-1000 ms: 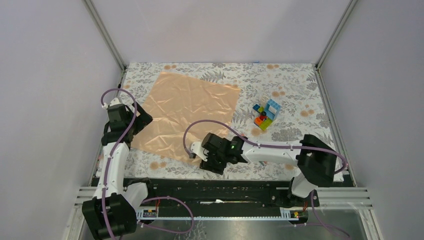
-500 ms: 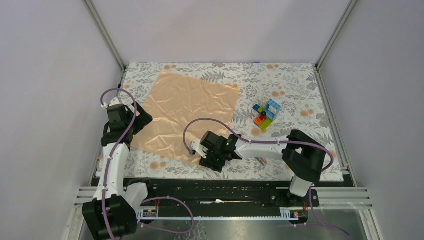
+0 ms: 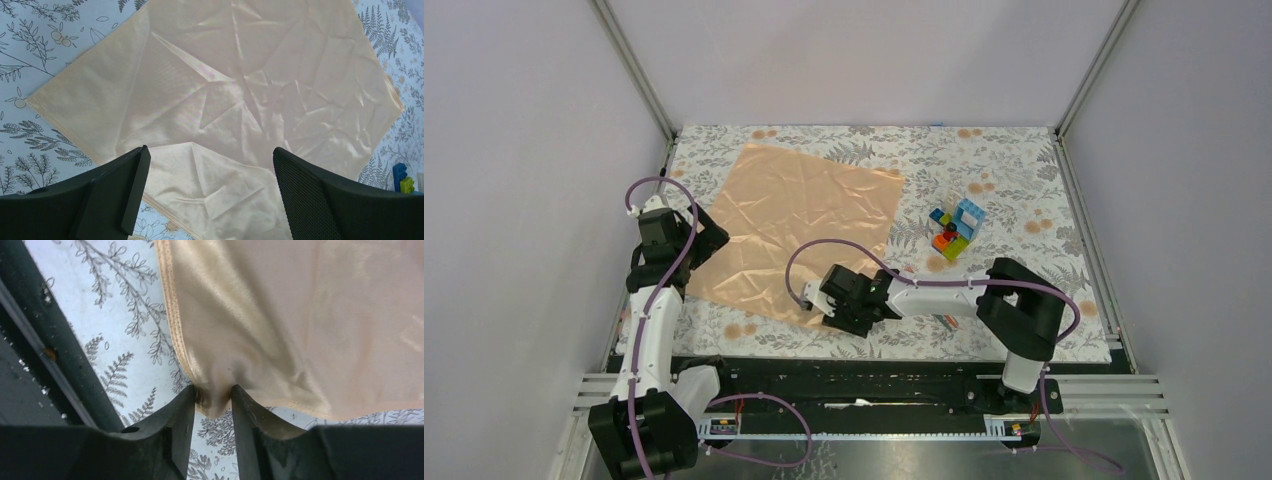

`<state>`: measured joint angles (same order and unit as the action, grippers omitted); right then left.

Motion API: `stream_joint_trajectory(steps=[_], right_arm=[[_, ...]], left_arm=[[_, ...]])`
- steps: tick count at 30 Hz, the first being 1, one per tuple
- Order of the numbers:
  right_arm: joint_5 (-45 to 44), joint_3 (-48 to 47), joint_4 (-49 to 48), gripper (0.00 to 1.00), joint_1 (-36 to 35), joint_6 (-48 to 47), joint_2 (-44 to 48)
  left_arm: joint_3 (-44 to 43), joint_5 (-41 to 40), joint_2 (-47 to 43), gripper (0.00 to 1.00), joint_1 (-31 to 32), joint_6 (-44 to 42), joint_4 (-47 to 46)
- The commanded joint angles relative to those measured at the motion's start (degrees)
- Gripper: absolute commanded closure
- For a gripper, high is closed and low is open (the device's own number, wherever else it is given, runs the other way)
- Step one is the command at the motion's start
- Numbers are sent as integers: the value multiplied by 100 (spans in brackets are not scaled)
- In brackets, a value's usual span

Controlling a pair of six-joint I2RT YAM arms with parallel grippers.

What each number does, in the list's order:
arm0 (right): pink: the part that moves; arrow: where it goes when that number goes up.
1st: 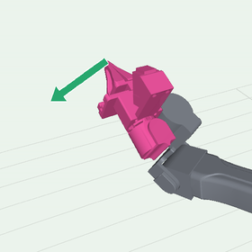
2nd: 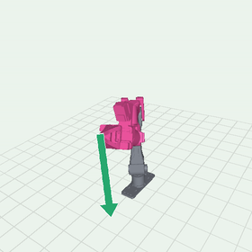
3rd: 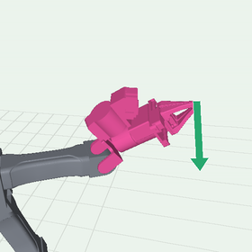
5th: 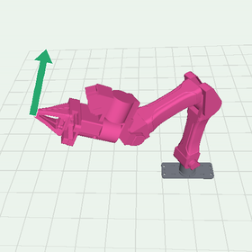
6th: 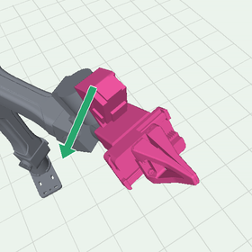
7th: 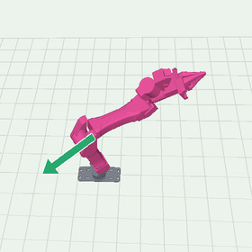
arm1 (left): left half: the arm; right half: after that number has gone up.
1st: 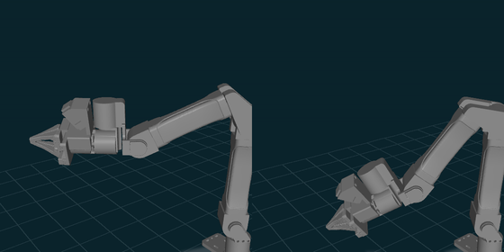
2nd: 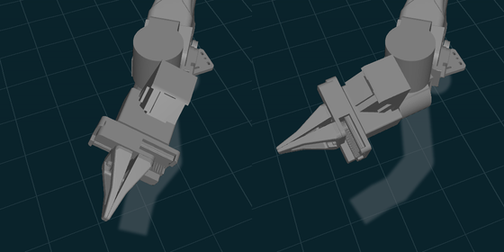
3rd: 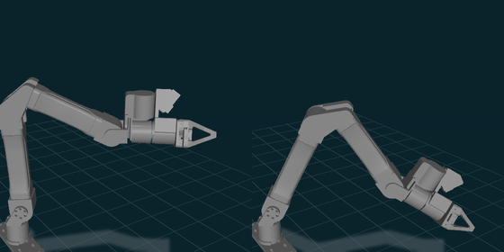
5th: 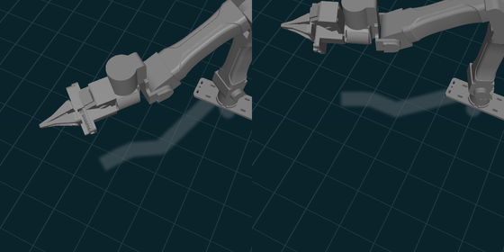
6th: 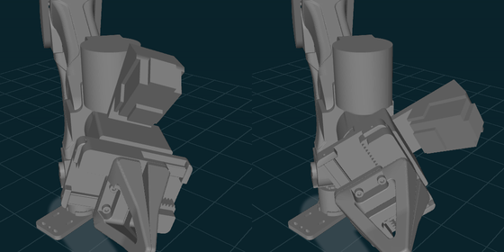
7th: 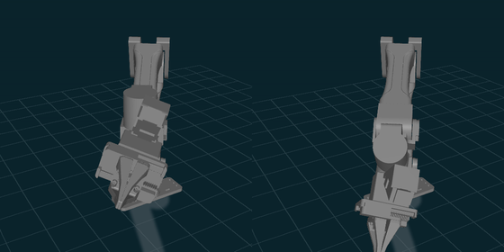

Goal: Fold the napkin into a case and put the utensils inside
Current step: Pick up the flattened napkin from the center of the board.

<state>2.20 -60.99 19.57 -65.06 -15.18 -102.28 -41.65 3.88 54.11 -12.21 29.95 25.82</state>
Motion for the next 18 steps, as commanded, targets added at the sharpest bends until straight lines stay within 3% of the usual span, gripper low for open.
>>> stream_joint_trajectory(steps=[1, 8, 12, 18], right_arm=[[-318, 63, -116, 67, -38, -98, -325], [-18, -352, 14, 100, -34, 314, 233], [-102, -294, -216, 100, -33, 1021, 552], [-311, -178, -561, 100, -33, 2247, 858]], left_arm=[[-94, -64, -58, 1, 16, -96, -245], [-176, -440, 71, 1, 14, 32, -44], [-273, -667, 149, 1, 2, 435, 547], [-598, -798, 750, 1, -382, 1556, 2282]])
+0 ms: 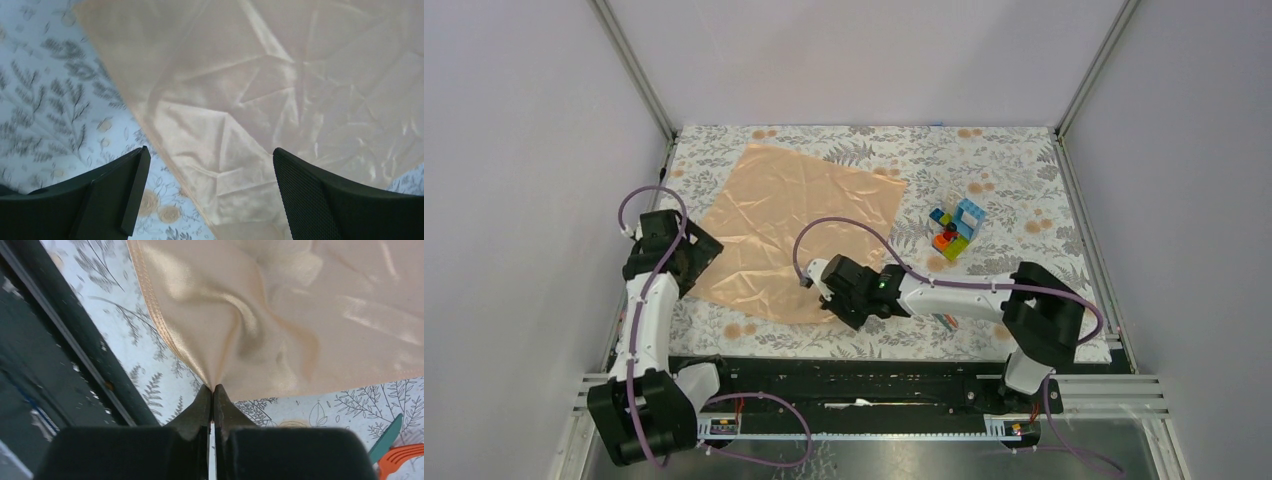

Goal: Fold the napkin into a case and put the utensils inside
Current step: Pick up the flattened napkin from the center of the board.

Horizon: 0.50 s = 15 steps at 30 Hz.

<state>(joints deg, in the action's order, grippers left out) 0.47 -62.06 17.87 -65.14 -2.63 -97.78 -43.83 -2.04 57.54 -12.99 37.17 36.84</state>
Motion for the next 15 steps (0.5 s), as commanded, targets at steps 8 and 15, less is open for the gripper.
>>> stream_joint_trajectory(steps=[8, 15], right_arm=[[-671, 582, -1066, 100, -25, 1483, 820], [-1156, 1070, -1271, 100, -25, 1535, 1345]], left_arm=[[-978, -1162, 1487, 9, -1057, 772, 1815], [-1689, -1694, 2070, 10, -1250, 908, 2053]])
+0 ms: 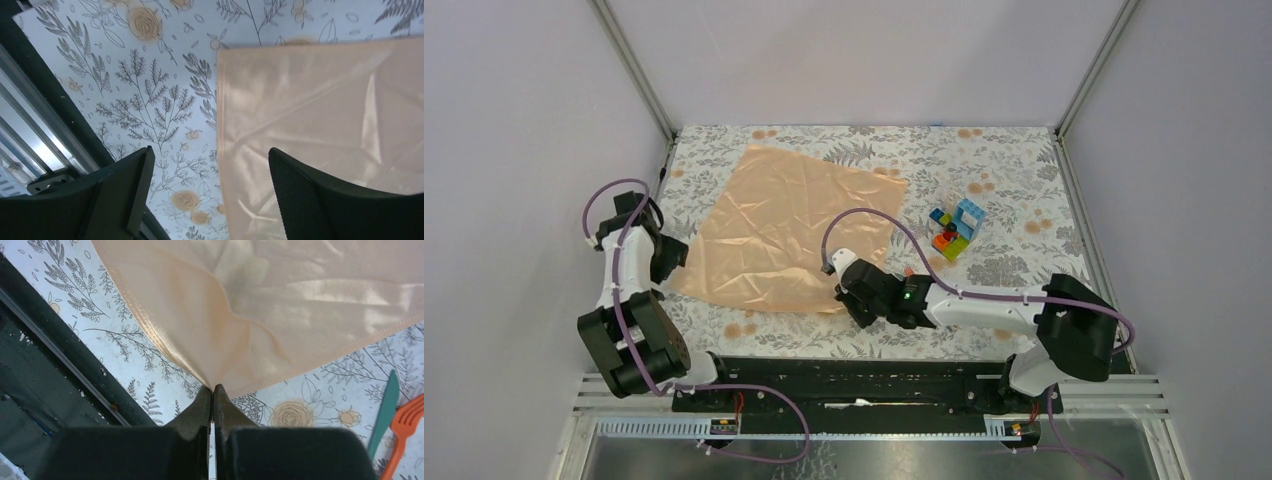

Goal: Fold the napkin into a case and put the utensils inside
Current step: Pick up the flattened napkin from the center of the board.

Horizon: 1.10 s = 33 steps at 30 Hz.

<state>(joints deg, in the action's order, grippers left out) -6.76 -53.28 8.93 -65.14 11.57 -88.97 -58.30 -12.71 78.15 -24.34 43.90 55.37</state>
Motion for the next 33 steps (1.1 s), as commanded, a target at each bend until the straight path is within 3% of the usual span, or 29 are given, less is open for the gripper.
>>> stream_joint_trajectory(steps=[1, 7, 13, 20, 29, 33], right_arm=[[-450, 247, -435, 100, -24, 123, 498], [-509, 319, -371, 100, -25, 110, 637], [-529, 16, 68, 100, -20, -54, 304], [-566, -279, 339, 100, -25, 4, 110], [-607, -581, 617, 100, -26, 74, -72], [-595, -643, 619, 100, -27, -1, -86]], left_arm=[[-231, -736, -28, 9, -182, 357, 169], [33, -1189, -38, 7, -280, 747, -358], [109, -1257, 678, 25, -273, 205, -1013], [173, -907, 1427, 34, -294, -161, -1523], [66, -756, 1566, 30, -119, -74, -1609], [94, -337, 1736, 33, -95, -115, -1780]])
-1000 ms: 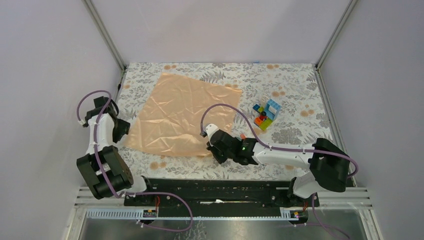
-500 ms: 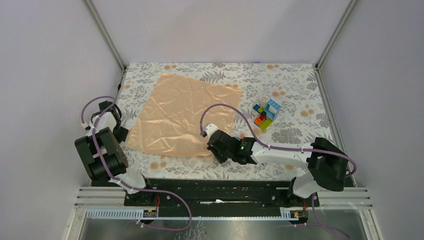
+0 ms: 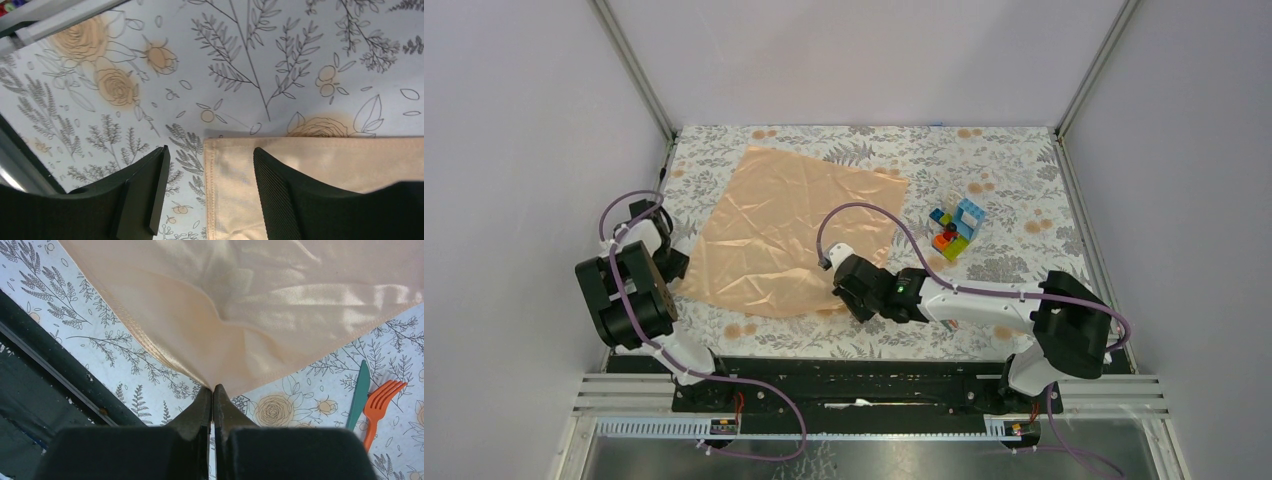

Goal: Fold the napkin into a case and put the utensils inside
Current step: Pick up the flattened napkin from the center of the board.

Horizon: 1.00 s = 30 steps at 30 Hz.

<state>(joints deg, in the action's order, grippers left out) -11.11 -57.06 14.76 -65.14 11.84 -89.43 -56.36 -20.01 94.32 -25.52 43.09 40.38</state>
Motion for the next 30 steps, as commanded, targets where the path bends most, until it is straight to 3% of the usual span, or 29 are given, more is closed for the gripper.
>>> stream_joint_trajectory(steps=[1, 9, 18, 26, 30], right_arm=[[-163, -274, 35, 100, -25, -46, -44], [-120, -324, 27, 100, -25, -67, 9], [-303, -235, -31, 100, -24, -27, 179], [-430, -147, -78, 100, -24, 21, 302], [-432, -154, -123, 100, -25, 13, 295]], left_arm=[[-81, 441, 154, 34, 27, -37, -324], [220, 350, 353, 36, -60, -119, -589], [544, 976, 549, 49, -355, -49, -1042], [653, 1294, 807, 42, -537, 8, -1097], [691, 1328, 824, 46, -570, -51, -1188]])
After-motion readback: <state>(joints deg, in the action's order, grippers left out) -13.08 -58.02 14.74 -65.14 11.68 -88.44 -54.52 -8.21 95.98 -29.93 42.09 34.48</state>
